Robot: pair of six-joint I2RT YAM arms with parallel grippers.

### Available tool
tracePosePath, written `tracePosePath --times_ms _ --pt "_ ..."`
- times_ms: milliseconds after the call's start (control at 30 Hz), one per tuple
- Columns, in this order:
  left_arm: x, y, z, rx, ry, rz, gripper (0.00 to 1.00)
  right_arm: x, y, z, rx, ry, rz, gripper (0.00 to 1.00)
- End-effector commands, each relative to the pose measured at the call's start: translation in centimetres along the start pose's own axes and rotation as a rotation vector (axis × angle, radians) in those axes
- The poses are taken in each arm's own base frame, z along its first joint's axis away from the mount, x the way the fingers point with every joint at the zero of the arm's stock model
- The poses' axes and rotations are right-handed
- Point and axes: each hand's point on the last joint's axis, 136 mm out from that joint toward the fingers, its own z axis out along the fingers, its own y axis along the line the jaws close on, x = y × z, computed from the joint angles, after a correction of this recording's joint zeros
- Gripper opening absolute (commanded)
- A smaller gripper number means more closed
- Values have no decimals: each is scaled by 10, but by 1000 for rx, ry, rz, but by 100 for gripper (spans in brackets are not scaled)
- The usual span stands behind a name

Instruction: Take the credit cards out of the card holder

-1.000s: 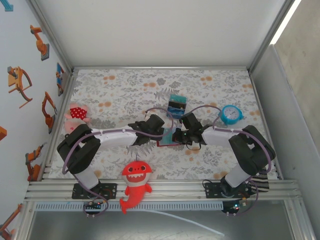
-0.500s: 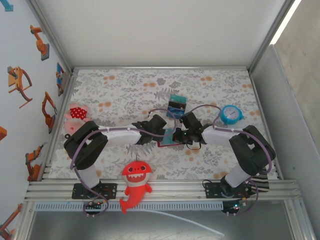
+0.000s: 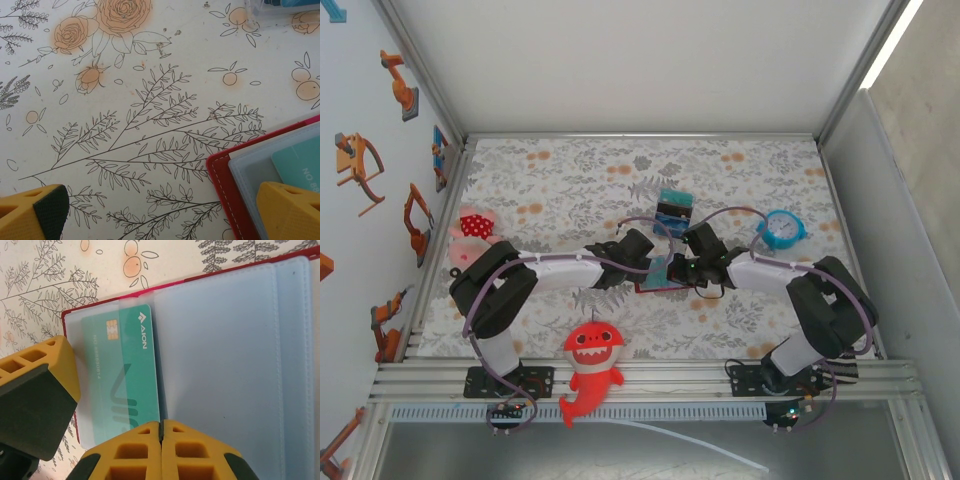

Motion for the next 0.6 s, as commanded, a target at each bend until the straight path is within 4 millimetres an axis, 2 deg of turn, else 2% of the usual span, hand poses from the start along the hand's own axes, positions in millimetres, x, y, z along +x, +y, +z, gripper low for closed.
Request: tracePosePath --times_ms 0,167,567 --pt "8 4 3 -33 32 44 97 -7 2 -7 11 -21 -18 7" --pt "9 5 4 -37 36 47 97 -10 11 -8 -42 -25 -14 16" --pt "13 4 5 -30 46 38 97 -7 7 2 -89 -13 28 17"
